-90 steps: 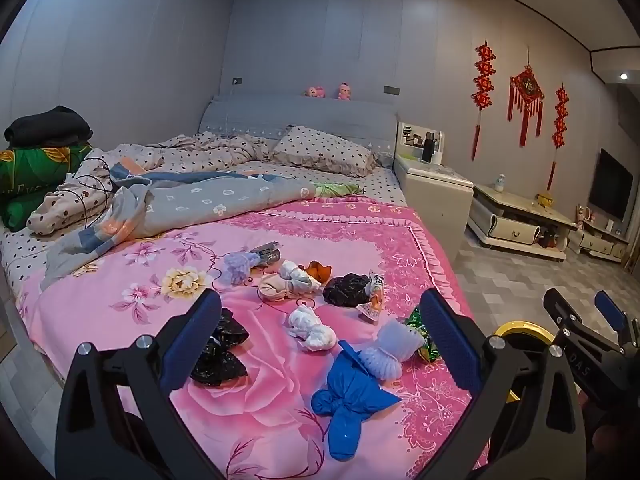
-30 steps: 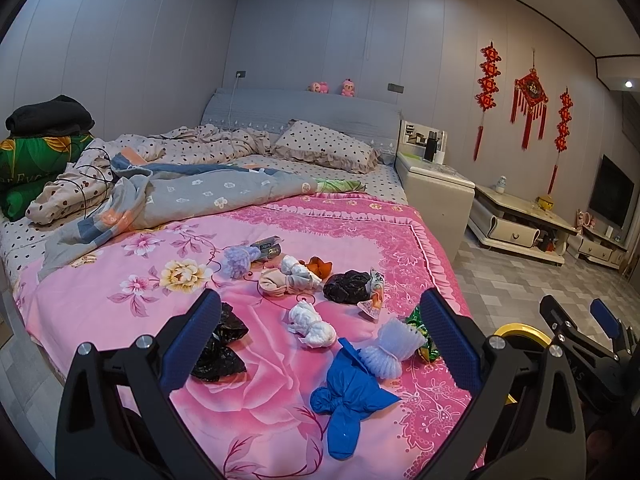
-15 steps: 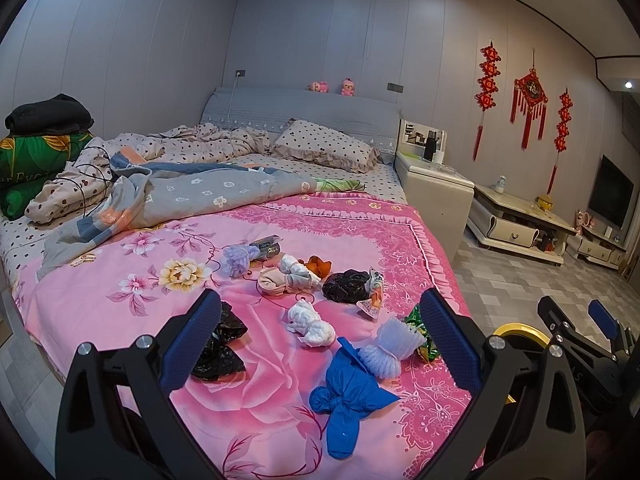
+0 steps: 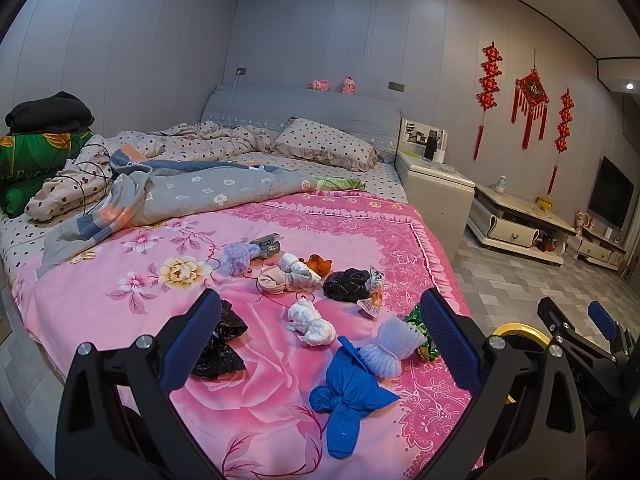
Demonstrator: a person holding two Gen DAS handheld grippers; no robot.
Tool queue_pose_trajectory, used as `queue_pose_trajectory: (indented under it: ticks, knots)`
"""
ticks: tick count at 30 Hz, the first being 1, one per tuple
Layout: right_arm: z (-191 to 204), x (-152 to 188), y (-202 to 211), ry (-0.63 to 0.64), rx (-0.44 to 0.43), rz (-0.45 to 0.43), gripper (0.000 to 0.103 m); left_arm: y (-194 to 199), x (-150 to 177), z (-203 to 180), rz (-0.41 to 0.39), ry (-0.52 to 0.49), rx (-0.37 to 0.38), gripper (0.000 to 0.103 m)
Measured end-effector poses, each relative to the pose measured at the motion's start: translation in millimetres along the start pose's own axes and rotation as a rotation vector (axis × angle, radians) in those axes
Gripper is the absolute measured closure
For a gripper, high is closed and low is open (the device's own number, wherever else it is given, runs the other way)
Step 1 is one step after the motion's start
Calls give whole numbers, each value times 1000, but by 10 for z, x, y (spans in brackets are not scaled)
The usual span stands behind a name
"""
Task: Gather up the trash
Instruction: 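Grasp the black plastic bag bundle with the left tool while the right tool grasps the green wrapper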
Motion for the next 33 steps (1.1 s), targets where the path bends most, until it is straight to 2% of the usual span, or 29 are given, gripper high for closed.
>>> queue_pose_trajectory:
  ticks: [12,21,23,26,33]
  knots:
    - [-2,-5,-27,0,1,3,8,-3,0,5,1,2,0,7]
    - [6,203,-67,-1,-4,51,8,-41,105,-27,31,-5,7,7]
    - [19,217,-101,-3,-23,66,8,-78,91,6,34,-11,16,7]
    - [39,200,-235,10,-61,101,8,-144,154,84,82,-23,15,7]
    - [288,424,-605,-22,-236,293,8,-263,455,456,220,14,-16,7]
Point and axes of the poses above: each gripper's, at about its wrist camera, not at the fingertips, and y roughly against the way its jaws point, z to its left, x to its underside, the point moved 9 cm from there along -y, roughly the way its jaws point, and after that the axes turned 14 degrees about -z, right-handed, at the moved point
